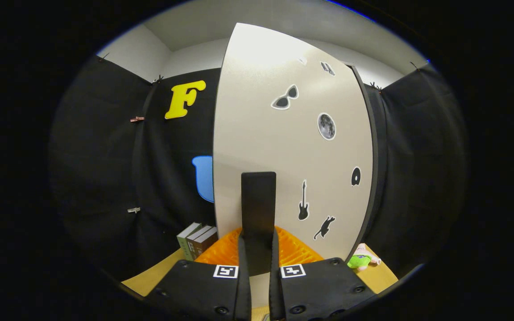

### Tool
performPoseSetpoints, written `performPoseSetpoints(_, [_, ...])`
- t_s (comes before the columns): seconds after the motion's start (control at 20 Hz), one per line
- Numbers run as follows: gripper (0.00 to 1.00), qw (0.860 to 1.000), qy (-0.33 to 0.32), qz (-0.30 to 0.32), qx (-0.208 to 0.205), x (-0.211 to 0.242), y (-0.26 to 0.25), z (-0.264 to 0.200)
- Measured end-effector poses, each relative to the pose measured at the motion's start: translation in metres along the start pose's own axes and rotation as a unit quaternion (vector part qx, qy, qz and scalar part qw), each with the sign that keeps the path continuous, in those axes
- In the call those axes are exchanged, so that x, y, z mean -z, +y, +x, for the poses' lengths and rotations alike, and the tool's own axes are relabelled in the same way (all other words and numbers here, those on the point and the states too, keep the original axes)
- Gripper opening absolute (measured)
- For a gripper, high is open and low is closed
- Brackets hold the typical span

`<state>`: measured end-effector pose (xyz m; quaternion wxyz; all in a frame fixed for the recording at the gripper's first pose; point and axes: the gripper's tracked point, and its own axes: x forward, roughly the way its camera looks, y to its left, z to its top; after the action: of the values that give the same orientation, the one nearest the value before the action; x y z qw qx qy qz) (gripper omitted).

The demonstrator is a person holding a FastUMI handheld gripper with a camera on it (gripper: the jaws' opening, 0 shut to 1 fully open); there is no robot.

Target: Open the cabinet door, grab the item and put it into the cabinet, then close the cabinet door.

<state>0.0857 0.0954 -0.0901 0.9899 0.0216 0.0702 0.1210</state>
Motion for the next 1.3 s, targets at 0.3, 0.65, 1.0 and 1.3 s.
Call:
performPoseSetpoints(0.3, [0.19, 0.999, 0.001, 0.011, -0.049, -0.002, -0.023, -0.032])
performPoseSetpoints(0.65, [0.19, 0.997, 0.000, 0.008, -0.083, -0.004, -0.058, -0.060])
performPoseSetpoints(1.0, [0.18, 0.998, 0.003, -0.003, -0.056, -0.007, -0.093, -0.073])
performPoseSetpoints(1.3, [0.18, 1.000, 0.003, 0.001, -0.026, -0.005, -0.116, -0.077])
